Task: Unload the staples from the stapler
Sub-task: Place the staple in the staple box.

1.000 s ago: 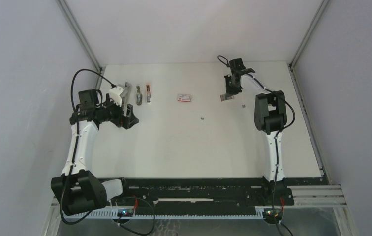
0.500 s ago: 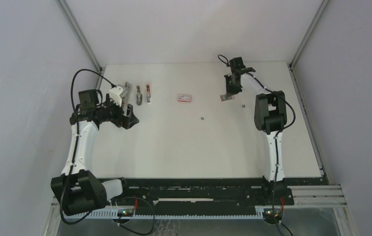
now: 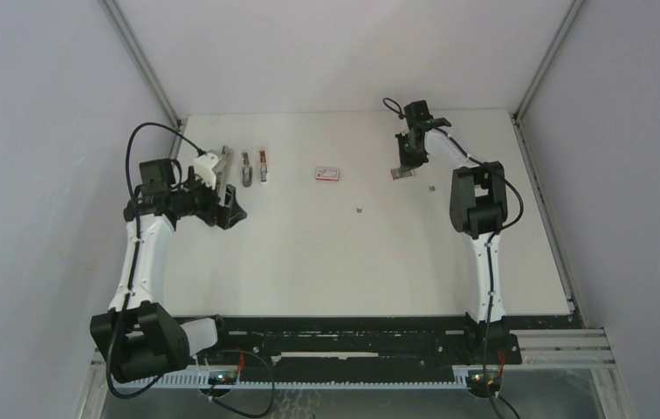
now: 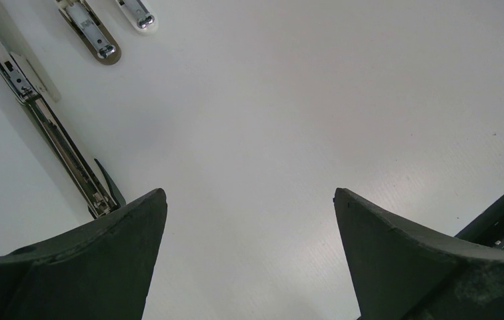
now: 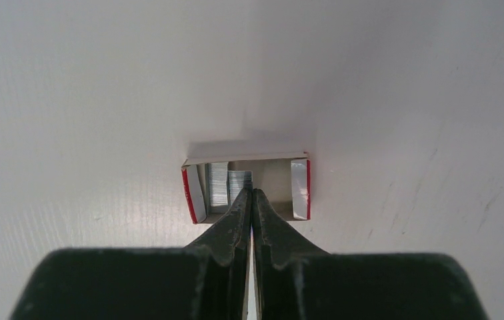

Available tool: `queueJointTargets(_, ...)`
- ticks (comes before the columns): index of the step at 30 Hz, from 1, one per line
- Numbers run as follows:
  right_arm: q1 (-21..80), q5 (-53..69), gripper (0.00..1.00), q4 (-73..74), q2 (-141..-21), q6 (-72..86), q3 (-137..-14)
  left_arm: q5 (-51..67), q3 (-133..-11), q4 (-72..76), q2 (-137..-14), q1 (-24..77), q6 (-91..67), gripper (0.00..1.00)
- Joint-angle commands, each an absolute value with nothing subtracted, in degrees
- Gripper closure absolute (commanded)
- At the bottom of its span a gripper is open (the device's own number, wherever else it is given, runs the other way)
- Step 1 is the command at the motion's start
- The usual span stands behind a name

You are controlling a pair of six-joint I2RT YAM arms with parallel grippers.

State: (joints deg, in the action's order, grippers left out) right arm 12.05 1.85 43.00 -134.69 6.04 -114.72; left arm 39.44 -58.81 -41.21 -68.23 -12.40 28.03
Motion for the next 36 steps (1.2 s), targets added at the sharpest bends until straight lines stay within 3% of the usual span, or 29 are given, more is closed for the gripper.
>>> queueJointTargets(1,12.9,0.6,1.0,43.2,-133.8,4.6,-117.5,41.1,-56.7,-39.9,-67.4,-12.9,27.9,0.0)
queueJointTargets(36,12.5,-0.4,0.99,44.0,-136.7,4.5,-118.9,41.0,-56.7,-39.9,-67.6,-12.9,28.0,0.0)
